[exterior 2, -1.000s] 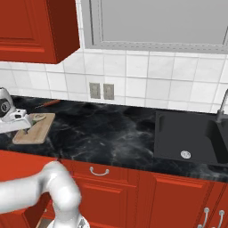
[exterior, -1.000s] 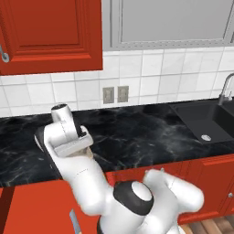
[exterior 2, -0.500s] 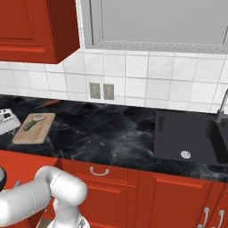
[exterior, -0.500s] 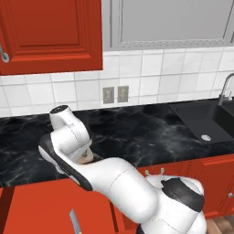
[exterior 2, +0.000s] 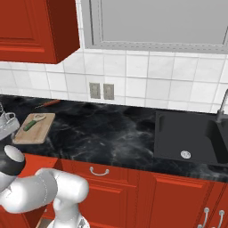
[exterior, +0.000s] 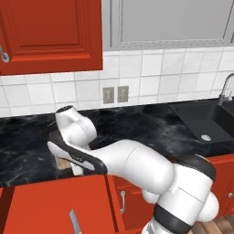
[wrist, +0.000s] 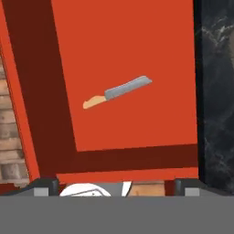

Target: Open the drawer on the left and place the cutting tools on the cutting board.

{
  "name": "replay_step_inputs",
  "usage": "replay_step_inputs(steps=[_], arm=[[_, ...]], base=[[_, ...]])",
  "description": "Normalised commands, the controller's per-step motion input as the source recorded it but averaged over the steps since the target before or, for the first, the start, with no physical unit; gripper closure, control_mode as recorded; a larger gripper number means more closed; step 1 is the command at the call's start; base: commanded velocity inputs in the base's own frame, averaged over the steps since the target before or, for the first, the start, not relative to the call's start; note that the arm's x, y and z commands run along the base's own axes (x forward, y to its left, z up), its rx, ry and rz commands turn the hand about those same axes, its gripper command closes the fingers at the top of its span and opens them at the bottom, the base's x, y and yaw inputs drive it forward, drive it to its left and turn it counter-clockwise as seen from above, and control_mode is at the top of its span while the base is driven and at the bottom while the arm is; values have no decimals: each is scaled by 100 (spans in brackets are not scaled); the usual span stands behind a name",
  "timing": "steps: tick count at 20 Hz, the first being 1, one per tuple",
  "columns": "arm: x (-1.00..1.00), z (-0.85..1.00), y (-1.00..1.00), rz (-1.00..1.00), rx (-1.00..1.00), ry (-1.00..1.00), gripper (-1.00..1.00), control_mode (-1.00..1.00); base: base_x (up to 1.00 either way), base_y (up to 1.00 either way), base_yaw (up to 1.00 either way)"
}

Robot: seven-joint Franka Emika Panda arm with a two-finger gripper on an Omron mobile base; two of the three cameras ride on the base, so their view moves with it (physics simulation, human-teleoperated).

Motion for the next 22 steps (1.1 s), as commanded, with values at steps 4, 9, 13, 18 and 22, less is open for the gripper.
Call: replay_step_inputs(steps=[4, 9, 13, 18, 22], arm=[[-1, -3, -7, 67, 6, 27, -100, -100], [-5, -11, -8, 36, 0, 10, -100, -100], [-12, 0, -5, 24, 7, -3, -100, -100], [0, -10, -4, 77, 24, 0, -100, -100], [-29, -53, -12, 69, 32, 2, -100, -100]], base=[[0, 0, 0], [0, 0, 0], [0, 0, 0], [0, 0, 0], [0, 0, 0]])
